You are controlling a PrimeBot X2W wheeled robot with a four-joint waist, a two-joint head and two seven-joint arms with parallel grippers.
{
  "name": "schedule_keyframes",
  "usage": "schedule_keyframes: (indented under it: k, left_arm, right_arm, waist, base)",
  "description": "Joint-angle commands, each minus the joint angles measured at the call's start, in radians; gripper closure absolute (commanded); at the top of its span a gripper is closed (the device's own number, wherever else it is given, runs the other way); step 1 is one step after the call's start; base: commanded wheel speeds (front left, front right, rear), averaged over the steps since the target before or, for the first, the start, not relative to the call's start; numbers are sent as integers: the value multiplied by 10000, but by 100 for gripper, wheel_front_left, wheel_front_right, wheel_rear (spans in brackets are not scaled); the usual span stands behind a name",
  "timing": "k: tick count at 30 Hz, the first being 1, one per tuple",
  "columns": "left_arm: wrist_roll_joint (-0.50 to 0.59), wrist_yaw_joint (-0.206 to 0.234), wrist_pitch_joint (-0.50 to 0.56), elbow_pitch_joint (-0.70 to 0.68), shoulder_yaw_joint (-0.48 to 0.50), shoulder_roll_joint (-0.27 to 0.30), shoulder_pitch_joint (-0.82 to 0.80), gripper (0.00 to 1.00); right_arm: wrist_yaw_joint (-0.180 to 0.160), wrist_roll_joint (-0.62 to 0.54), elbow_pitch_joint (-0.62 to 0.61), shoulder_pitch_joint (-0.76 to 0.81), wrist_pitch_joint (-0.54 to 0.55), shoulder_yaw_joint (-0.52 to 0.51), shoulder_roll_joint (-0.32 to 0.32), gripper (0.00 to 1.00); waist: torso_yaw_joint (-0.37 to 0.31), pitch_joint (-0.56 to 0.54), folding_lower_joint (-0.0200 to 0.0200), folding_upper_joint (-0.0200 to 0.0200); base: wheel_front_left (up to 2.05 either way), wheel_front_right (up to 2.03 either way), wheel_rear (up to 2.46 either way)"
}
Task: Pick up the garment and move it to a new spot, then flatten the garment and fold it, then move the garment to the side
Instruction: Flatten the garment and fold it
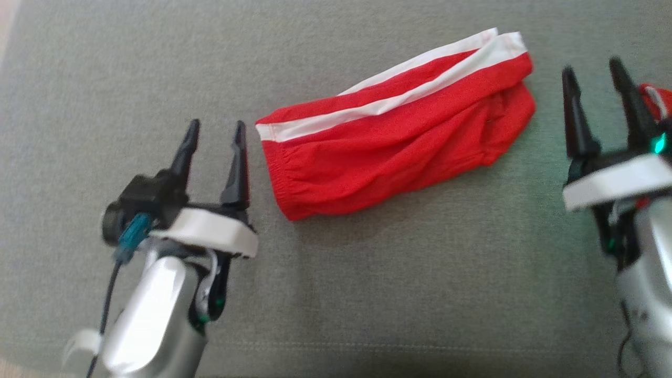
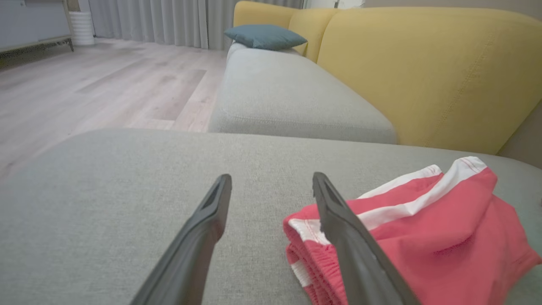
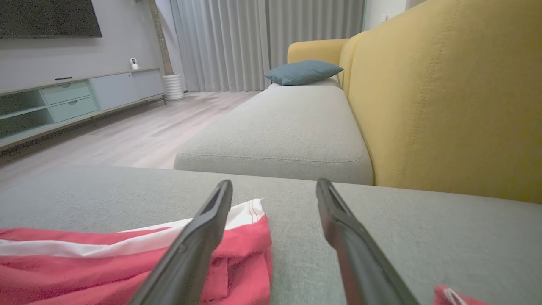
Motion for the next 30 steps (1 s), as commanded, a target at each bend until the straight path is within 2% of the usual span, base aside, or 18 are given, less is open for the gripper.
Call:
schedule_keyframes:
  k: [1, 8, 13, 20, 30]
  left_arm:
    - [251, 128, -118, -617, 509, 300, 88, 0]
    - [1132, 452, -120, -1691, 892, 672, 1096, 0]
    - [1389, 630, -121, -1989, 966, 814, 1817, 0]
    - [1403, 747, -121, -2056, 1022, 748, 2315, 0]
    - [1406, 713, -122, -2021, 1036, 671, 2314, 0]
  right_arm:
    - [-7, -199, -714, 520, 20, -122, 204, 0]
    - [-7, -930, -3056, 2839, 964, -1080, 1149, 0]
    - [-7, -1117, -4091, 4008, 1530, -1309, 1721, 0]
    - [-7, -1188, -4736, 4531, 1944, -1406, 1994, 0]
    - [-7, -1165, -4993, 4640, 2166, -1499, 2044, 0]
  waist:
    - [-192, -210, 0, 0]
    - [-556, -660, 0, 0]
    - [-750, -934, 0, 0]
    - [-839, -1118, 0, 0]
    - [-805, -1145, 0, 0]
  base:
    - [0, 0, 0]
    - [0, 0, 0]
    - [0, 0, 0]
    - [0, 0, 0]
    - [0, 0, 0]
